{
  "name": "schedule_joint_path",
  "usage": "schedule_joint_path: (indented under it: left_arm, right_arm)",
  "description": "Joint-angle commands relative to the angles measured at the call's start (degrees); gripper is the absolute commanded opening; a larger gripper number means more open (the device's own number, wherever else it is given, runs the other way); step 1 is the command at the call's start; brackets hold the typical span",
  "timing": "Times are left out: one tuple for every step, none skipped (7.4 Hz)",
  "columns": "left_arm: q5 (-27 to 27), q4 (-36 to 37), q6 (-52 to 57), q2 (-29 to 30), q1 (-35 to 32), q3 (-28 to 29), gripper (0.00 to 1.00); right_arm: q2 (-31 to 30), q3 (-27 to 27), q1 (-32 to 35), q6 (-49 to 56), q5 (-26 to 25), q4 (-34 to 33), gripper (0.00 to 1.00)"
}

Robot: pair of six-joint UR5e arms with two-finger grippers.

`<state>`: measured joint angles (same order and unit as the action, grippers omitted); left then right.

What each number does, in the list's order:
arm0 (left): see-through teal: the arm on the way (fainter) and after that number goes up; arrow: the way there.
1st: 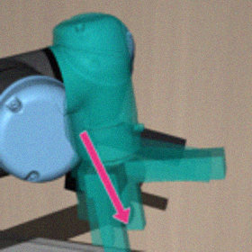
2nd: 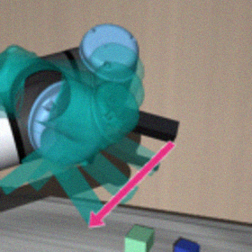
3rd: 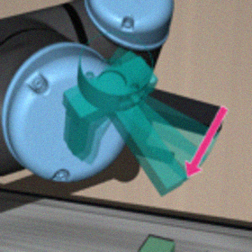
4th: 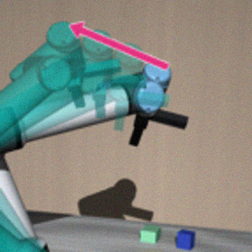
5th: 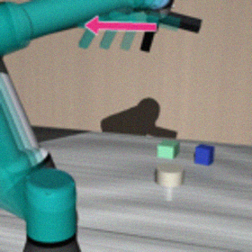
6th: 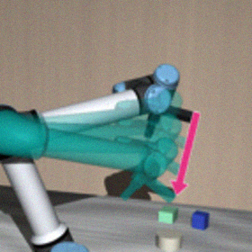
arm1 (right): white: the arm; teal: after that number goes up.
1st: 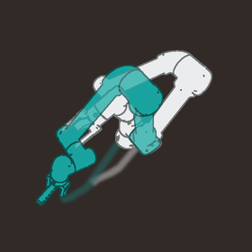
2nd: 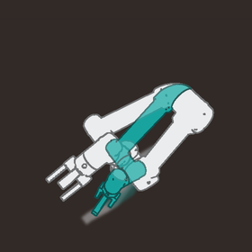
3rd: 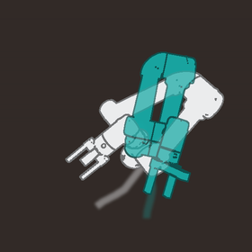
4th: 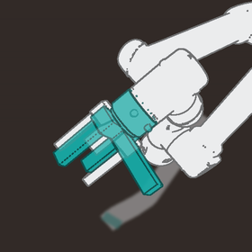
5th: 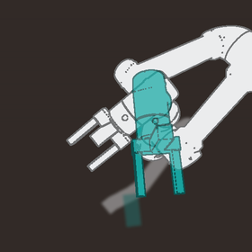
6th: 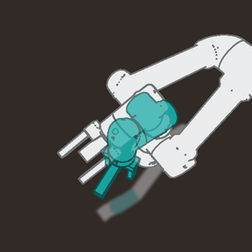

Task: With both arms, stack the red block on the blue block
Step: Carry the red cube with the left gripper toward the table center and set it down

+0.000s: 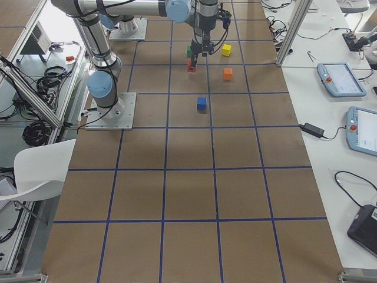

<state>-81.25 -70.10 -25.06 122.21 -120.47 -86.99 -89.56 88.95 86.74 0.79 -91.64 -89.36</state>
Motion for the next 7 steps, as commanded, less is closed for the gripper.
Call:
schedule_joint_path:
  left_arm:
    - [-0.13,1.79,-1.13,2.15,-0.99,1.03,0.26]
    - [-0.39,3.03,-1.13,2.85,-1.25,0.95,0.34]
    - [-0.57,4.87,-0.61,3.56,-1.26,0.95,0.72]
    - [-0.57,5.06,-1.04,3.74,-1.34,0.95,0.95]
    - [-0.49,5.06,-0.69,3.57,-1.34,0.95,1.00]
    - [-0.57,5.06,-0.17,2.35,-0.91,1.03,1.00]
    - [-1.18,4.19,0.01,0.33,0.49,0.86,1.00]
  right_arm:
    - [0.00,0.00,-0.08,0.09,-0.03,0.15,1.00]
    - [0.00,0.00,-0.08,0.01,-0.12,0.24,1.00]
    - [0.00,0.09,0.01,0.09,-0.12,0.24,1.00]
    - [0.00,0.09,0.01,0.09,-0.12,0.15,1.00]
    - [0.00,0.09,0.01,0.09,-0.12,0.15,1.00]
    - [0.00,0.09,0.01,0.01,-0.12,0.24,1.00]
    - [0.00,0.26,0.27,-0.08,0.05,0.24,1.00]
